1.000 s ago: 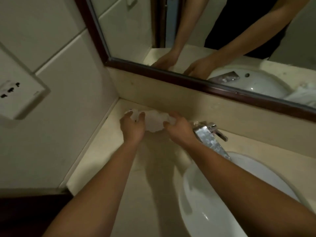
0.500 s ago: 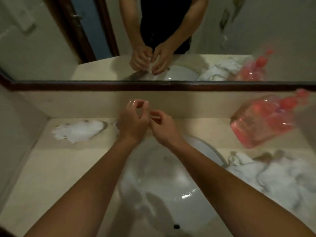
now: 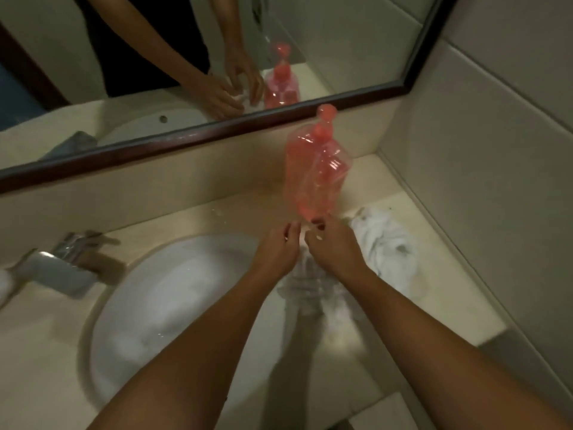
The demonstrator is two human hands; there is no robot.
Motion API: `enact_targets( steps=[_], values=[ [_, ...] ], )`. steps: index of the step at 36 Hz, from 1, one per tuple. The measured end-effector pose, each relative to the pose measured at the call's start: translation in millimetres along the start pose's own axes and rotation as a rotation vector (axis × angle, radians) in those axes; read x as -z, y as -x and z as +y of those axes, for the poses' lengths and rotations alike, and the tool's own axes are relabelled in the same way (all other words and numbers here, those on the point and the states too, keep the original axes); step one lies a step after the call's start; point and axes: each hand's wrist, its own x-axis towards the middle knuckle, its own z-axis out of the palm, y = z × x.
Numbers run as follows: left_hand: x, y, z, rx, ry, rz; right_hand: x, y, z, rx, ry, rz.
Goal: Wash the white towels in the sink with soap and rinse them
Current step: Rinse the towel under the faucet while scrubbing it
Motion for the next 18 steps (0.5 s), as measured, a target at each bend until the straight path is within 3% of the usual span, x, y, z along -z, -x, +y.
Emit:
enact_targets(
  steps=[4,9,14,18],
  values=[
    [-35.4,0.7,5.1,-0.007,0.019,0.006,23.2,4.6,34.3,0.0,0.287,0.188],
    [-65.7,1.8,5.5,-0.006,-0.204,-0.006,31.8,7.9,69.3,-0.064,0.476,0.272],
    [-93.8,10.8,12.3,-0.009,-0.201,0.002,28.9,12.9,94.9,-0.176,0.501,0.226],
    [-105.3,7.8,6.6,-0.057,-0.288,0.054,32.9,11.3,96.3,-0.139,0.406,0.168]
  ],
)
